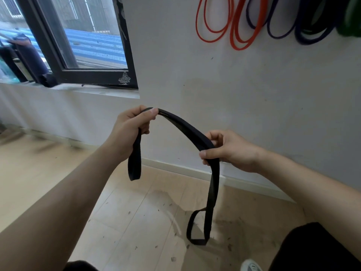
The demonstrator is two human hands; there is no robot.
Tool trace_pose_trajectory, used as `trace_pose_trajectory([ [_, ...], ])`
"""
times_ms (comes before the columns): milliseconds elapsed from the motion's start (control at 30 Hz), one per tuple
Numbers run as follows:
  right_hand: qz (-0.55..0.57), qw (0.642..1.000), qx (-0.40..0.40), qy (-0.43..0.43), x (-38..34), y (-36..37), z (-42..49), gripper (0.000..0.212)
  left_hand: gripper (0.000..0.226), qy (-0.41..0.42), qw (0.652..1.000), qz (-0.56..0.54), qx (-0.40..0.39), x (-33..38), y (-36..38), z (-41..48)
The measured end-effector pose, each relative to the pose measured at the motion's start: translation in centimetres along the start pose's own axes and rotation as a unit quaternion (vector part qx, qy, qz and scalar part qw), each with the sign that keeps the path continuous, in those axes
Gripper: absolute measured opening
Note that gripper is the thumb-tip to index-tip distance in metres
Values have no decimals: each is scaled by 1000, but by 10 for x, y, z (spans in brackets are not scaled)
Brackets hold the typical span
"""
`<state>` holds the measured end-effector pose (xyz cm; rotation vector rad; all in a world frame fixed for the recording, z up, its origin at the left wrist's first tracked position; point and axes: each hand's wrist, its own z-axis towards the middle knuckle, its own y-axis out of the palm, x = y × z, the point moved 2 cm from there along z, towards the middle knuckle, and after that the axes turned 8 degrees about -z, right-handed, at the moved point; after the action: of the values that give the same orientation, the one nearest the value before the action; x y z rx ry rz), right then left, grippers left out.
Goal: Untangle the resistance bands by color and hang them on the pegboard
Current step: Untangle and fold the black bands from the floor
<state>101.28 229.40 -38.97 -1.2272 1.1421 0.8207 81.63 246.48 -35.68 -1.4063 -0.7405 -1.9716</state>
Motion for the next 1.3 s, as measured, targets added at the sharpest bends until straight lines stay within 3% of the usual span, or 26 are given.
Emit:
trace_pose_trajectory([
  [133,40,997,-63,28,0,8,-1,26,25,-6,1000,0,-10,-2,1,0],
  [300,96,992,-72,30,1,11,1,30,25,-17,1000,5,-22,-6,-4,1],
  [467,111,990,-82,27,0,9,-1,16,34,-69,990,72,-96,-10,-13,-6],
  [567,94,989,-110,41,2,6,-3,13,34,-81,976,125,-158,-12,-12,-12],
  [733,75,986,-140,58,4,7,-7,17,37,-96,966,139,-196,-10,8,-20],
  [833,49,984,-157,65,6,11,-8,24,26,-94,964,135,-207,-11,22,-23],
  [967,36,989,-137,49,8,13,-8,13,20,-89,966,128,-206,-12,30,-23],
  [1133,-6,999,-41,-7,8,6,-3,13,23,-74,979,118,-148,-12,25,-17],
  [1300,49,998,-46,9,10,3,0,17,10,-77,983,97,-139,-14,23,-16],
])
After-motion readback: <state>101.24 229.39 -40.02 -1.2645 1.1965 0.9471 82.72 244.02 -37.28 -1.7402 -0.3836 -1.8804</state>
